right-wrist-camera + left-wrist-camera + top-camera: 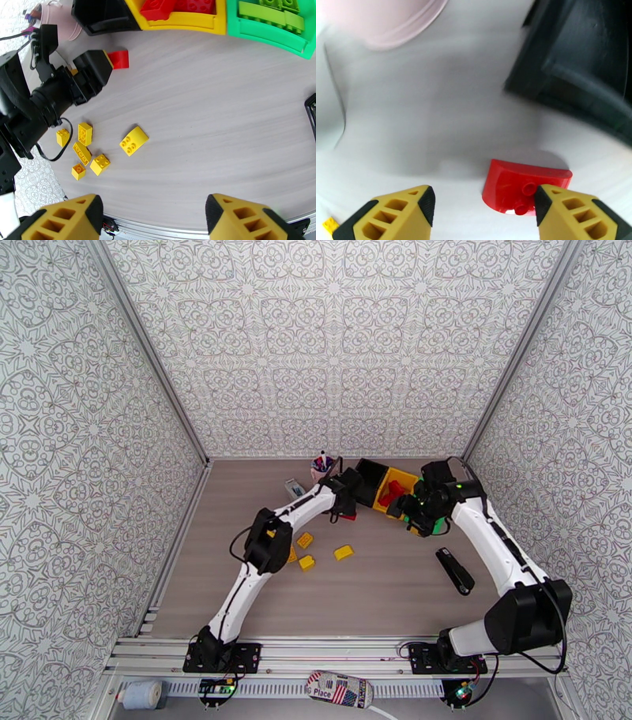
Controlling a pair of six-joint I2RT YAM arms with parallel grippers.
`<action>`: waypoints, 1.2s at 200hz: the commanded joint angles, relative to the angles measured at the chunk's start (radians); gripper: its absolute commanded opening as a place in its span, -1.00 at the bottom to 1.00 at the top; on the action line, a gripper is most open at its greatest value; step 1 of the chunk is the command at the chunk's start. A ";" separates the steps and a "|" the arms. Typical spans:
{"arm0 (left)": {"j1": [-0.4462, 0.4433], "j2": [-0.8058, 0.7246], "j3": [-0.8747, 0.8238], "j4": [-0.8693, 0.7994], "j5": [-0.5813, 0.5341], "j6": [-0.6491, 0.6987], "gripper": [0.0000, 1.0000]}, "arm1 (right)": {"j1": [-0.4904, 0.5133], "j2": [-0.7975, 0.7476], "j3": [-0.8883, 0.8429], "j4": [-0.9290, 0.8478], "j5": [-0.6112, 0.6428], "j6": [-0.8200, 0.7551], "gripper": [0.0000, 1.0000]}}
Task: Sort the legos into containers by color
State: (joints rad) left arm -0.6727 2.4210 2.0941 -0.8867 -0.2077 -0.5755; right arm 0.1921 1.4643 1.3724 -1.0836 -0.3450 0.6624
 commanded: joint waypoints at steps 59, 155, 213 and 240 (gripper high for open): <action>-0.041 -0.336 -0.476 0.119 0.010 -0.014 0.33 | 0.135 0.087 0.027 0.065 0.026 0.009 0.46; 0.036 -0.843 -0.698 0.024 -0.038 -0.052 0.56 | 0.305 0.421 0.231 0.052 0.074 -0.188 0.57; 0.101 -1.138 -0.988 -0.028 -0.006 -0.220 0.64 | 0.412 0.793 0.655 -0.083 0.154 -0.358 0.67; 0.107 -1.242 -1.075 -0.057 -0.002 -0.291 0.65 | 0.414 0.949 0.878 -0.172 0.159 -0.404 0.71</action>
State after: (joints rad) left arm -0.5766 1.2583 1.0748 -0.8921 -0.2218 -0.7658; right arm 0.6102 2.3119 2.0846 -1.1397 -0.2199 0.3393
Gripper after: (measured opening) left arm 0.824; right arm 0.850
